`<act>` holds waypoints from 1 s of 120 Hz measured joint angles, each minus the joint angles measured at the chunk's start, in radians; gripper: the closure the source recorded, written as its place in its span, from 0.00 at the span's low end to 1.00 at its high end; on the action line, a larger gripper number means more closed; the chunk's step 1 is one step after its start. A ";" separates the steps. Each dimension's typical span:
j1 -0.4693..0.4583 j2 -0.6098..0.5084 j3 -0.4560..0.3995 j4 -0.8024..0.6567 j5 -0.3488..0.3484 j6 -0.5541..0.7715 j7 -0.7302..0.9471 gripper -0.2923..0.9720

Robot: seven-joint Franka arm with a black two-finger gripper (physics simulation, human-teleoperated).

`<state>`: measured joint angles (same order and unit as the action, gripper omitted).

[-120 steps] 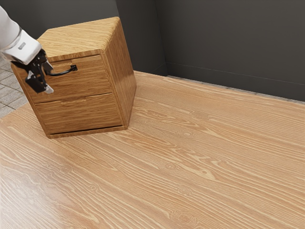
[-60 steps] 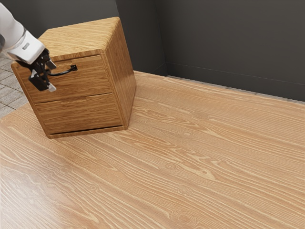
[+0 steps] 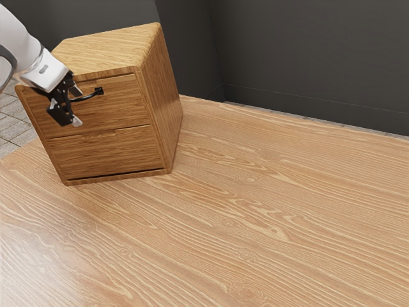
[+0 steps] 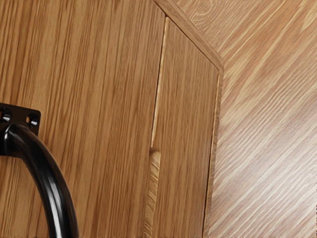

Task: Pull the drawer handle with one arm to open the drawer

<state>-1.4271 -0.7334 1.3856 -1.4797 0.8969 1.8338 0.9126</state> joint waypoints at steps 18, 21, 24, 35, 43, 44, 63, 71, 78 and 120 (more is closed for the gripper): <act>0.010 0.013 -0.003 -0.005 -0.016 0.005 0.001 0.23; 0.012 0.016 -0.004 -0.006 -0.020 0.006 0.001 0.23; 0.017 0.018 -0.005 -0.010 -0.024 0.006 0.001 0.23; 0.057 0.021 -0.021 -0.039 -0.040 0.008 0.000 0.24; 0.080 0.023 -0.033 -0.057 -0.050 0.009 0.000 0.21; 0.083 0.024 -0.034 -0.058 -0.052 0.009 0.000 0.20; 0.121 0.026 -0.054 -0.087 -0.076 0.010 -0.001 0.23; 0.125 0.029 -0.057 -0.098 -0.087 0.012 -0.001 0.23; 0.137 0.041 -0.074 -0.111 -0.096 0.014 -0.001 0.23; 0.257 0.103 -0.147 -0.174 -0.138 0.018 -0.001 0.24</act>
<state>-1.1703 -0.6309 1.2383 -1.6540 0.7590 1.8523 0.9117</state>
